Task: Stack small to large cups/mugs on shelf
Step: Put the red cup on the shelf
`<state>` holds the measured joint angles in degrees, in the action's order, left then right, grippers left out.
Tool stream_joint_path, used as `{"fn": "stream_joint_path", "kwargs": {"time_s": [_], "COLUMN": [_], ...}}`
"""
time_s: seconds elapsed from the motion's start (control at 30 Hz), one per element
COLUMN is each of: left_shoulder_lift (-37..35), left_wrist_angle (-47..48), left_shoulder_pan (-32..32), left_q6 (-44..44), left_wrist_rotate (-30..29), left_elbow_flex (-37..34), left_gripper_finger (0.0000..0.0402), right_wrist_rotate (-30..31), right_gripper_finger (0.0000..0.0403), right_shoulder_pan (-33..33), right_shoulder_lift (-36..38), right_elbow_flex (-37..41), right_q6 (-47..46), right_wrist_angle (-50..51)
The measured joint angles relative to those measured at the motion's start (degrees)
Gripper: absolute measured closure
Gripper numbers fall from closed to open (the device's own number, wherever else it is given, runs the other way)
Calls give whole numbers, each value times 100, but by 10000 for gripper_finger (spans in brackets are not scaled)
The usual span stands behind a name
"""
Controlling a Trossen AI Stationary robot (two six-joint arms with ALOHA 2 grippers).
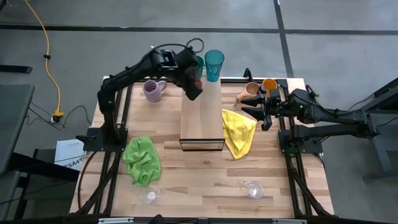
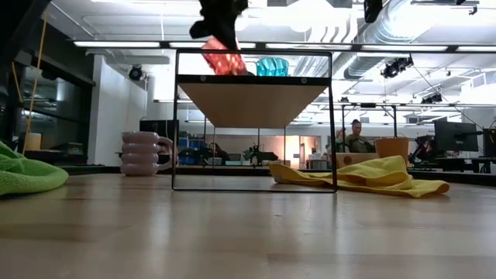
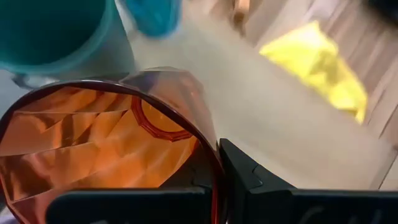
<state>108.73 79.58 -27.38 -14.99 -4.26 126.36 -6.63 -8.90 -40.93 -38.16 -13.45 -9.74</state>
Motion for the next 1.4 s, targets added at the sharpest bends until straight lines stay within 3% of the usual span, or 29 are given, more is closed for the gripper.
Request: {"fn": "stream_joint_path", "kwargs": {"time_s": [0.27, 0.67, 1.4], "left_shoulder_lift": [306, 492, 542], "left_wrist_angle": [273, 599, 232], "left_shoulder_pan": [0, 0, 0], "left_q6": [20, 272, 427], "left_wrist_rotate": [-424, -329, -329], "left_elbow_flex": [12, 5, -2], "left_gripper_finger": [401, 401, 377], "right_wrist_rotate": [0, 0, 0], "right_gripper_finger": [256, 256, 256], "right_shoulder_pan": [0, 0, -1], "right_shoulder_lift": [0, 0, 2], "right_elbow_flex": [-1, 0, 1], "right_q6": [0, 0, 0], "right_wrist_angle": [49, 64, 88]}}
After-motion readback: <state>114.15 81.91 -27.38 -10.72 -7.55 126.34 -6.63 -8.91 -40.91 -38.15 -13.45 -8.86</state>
